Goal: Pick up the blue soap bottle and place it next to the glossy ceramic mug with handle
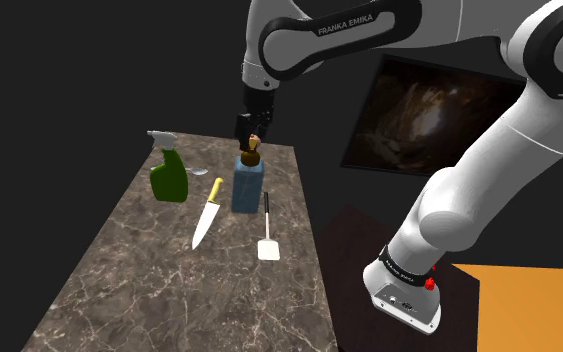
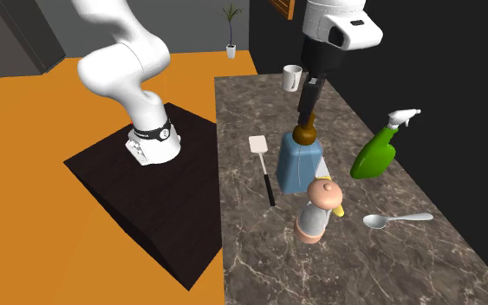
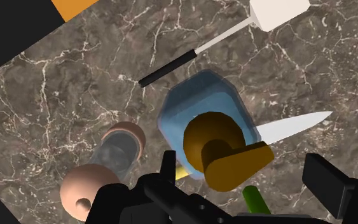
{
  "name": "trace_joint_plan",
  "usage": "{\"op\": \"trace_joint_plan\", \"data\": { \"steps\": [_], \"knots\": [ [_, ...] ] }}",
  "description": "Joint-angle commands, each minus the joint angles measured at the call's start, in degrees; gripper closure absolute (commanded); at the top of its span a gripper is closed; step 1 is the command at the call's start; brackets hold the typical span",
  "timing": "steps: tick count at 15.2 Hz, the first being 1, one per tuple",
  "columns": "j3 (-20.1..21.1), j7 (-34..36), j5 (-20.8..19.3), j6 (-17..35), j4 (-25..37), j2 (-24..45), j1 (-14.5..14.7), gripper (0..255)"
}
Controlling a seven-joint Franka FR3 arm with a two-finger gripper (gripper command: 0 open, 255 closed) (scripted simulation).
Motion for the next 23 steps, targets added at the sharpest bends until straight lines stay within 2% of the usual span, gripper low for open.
{"op": "trace_joint_plan", "data": {
  "steps": [1, 10, 11, 20, 23],
  "knots": [
    [0.0, 0.0, 0.0, 1.6, -1.3, 0.3, 0.0, 0],
    [0.1, 0.0, -0.1, 2.8, -2.1, 0.7, 0.0, 0],
    [0.1, 0.0, -0.1, 2.8, -2.1, 0.7, 0.0, 255],
    [0.1, 0.0, -0.1, 2.9, -2.1, 0.7, 0.0, 255],
    [0.0, 0.0, 0.0, 0.5, -0.5, 0.0, 0.0, 255]
  ]
}}
